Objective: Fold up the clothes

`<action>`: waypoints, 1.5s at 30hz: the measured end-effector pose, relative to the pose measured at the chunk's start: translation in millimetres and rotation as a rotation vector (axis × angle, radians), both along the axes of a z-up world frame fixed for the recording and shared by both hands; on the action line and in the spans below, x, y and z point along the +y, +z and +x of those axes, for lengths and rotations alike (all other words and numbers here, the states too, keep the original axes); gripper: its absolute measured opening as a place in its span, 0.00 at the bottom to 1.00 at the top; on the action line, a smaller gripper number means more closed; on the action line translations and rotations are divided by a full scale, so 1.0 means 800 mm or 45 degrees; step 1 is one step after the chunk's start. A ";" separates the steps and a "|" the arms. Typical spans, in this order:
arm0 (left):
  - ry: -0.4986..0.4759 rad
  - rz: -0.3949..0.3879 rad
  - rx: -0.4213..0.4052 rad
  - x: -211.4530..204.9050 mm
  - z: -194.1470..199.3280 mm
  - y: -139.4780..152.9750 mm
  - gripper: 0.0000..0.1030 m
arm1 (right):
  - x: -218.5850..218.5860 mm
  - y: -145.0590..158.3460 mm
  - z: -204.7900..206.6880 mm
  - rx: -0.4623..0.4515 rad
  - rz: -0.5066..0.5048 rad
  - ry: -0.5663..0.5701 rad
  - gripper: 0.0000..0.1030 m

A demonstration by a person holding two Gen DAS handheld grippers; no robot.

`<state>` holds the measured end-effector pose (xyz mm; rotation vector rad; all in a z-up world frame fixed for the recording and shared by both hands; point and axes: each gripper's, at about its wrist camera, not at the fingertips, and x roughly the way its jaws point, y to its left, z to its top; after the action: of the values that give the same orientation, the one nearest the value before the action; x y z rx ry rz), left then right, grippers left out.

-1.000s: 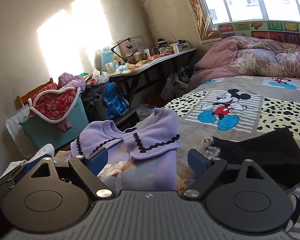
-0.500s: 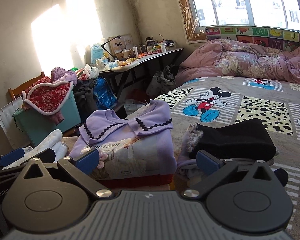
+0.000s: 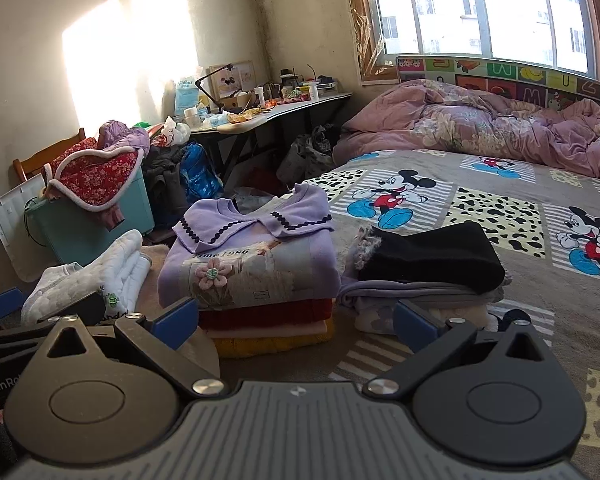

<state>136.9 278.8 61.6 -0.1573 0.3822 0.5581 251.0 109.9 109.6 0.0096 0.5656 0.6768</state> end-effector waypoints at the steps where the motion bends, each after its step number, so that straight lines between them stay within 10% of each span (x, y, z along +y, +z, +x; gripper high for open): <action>1: -0.010 -0.012 0.006 -0.003 -0.001 -0.001 1.00 | -0.005 0.002 -0.004 -0.002 0.000 -0.003 1.00; 45: -0.059 0.143 0.093 -0.099 -0.086 0.041 1.00 | -0.106 0.033 -0.114 0.008 0.026 -0.049 1.00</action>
<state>67.8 199.9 94.0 -0.0199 0.4233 0.5390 159.9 24.7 135.9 0.0413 0.5635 0.6451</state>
